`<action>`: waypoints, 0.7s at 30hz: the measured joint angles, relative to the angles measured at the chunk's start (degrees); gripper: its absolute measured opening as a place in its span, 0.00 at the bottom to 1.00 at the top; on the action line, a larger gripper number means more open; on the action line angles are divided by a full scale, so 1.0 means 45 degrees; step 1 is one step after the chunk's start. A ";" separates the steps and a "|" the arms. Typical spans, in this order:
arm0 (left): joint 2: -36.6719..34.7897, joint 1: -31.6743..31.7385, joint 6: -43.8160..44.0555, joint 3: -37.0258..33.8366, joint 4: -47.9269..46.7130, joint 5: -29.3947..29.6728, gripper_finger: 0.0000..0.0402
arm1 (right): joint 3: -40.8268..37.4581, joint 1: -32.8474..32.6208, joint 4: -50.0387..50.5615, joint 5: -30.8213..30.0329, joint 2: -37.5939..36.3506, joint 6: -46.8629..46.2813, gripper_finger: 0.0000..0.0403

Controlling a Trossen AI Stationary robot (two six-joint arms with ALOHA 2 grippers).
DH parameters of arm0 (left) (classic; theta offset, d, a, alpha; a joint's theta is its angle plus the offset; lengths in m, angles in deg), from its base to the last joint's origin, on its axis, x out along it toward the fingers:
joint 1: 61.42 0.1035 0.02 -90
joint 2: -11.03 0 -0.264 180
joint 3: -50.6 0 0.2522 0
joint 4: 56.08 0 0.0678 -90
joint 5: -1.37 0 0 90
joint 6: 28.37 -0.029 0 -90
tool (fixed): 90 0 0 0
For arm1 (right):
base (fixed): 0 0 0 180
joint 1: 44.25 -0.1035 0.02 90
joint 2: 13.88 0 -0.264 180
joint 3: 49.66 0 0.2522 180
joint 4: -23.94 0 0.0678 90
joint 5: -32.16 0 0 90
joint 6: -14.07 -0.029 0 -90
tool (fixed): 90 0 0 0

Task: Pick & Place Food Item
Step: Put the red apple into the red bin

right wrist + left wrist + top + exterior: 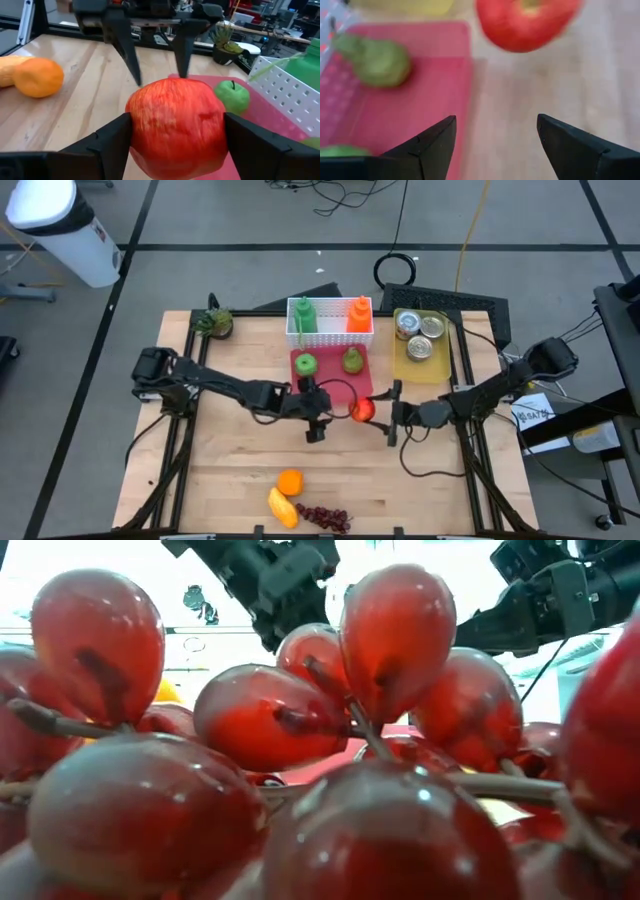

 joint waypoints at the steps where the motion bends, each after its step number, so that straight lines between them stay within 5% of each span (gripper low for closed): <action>1: 0.0168 0.0077 0.0135 0.0217 -0.0276 0.0126 0.74 | -0.0032 0.0050 -0.0037 0.0014 0.0013 -0.0030 0.68; 11: 0.0800 0.0132 -0.1026 0.0611 0.1594 -0.0303 0.90 | -0.0054 0.0237 -0.0035 0.0088 0.0014 -0.0151 0.69; 21: 0.0747 -0.0261 -0.1544 0.0606 0.3369 -0.0342 0.91 | -0.0053 0.0239 -0.1496 0.0610 0.0659 -0.0388 0.69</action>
